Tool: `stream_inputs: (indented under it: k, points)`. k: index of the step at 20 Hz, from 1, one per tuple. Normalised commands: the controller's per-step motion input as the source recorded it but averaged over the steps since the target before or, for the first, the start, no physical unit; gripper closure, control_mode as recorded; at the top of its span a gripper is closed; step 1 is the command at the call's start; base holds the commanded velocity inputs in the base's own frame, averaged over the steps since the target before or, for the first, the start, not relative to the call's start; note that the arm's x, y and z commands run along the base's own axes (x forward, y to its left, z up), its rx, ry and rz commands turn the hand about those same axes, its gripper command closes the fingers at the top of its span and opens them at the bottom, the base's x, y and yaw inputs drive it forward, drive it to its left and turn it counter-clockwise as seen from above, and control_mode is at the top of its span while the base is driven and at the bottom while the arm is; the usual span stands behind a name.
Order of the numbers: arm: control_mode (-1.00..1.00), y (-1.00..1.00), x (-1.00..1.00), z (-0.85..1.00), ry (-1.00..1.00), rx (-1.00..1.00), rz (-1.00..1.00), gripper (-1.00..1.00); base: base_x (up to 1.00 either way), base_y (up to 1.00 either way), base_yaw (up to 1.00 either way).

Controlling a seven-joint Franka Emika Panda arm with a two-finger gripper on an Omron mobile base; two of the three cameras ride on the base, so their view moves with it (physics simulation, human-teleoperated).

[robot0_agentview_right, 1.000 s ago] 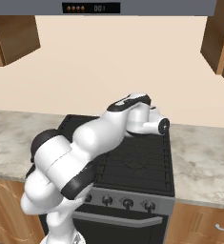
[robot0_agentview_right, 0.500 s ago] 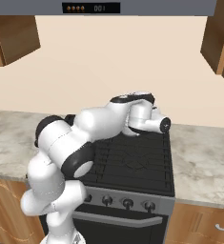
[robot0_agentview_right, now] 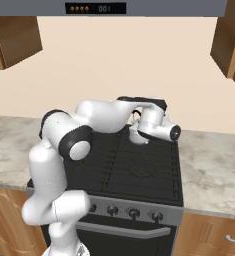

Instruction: Pick the kettle from the cabinet and place it on a stove burner. Then pick the pot from the counter and place it on another stove burner. Finally, turn both burners on.

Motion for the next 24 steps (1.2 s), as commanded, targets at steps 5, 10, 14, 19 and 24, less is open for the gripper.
stream_inputs:
  k: [5,10,14,19,24]
  points:
    - [-1.0,-0.06,0.06,-0.06,0.0,0.0,0.0,1.0,0.0,0.0,0.0]
    - [-1.0,0.0,0.15,-0.08,0.0,0.0,0.0,1.0,0.0,0.0,0.0]
    - [-1.0,0.0,0.11,-0.12,0.0,0.0,0.0,1.0,0.0,0.0,0.0]
    - [-1.0,0.0,0.14,-0.11,0.0,0.0,0.01,-1.0,0.0,0.0,0.0]
    - [-1.0,0.07,0.0,0.0,-0.01,0.01,0.06,-1.0,0.0,0.0,0.0]
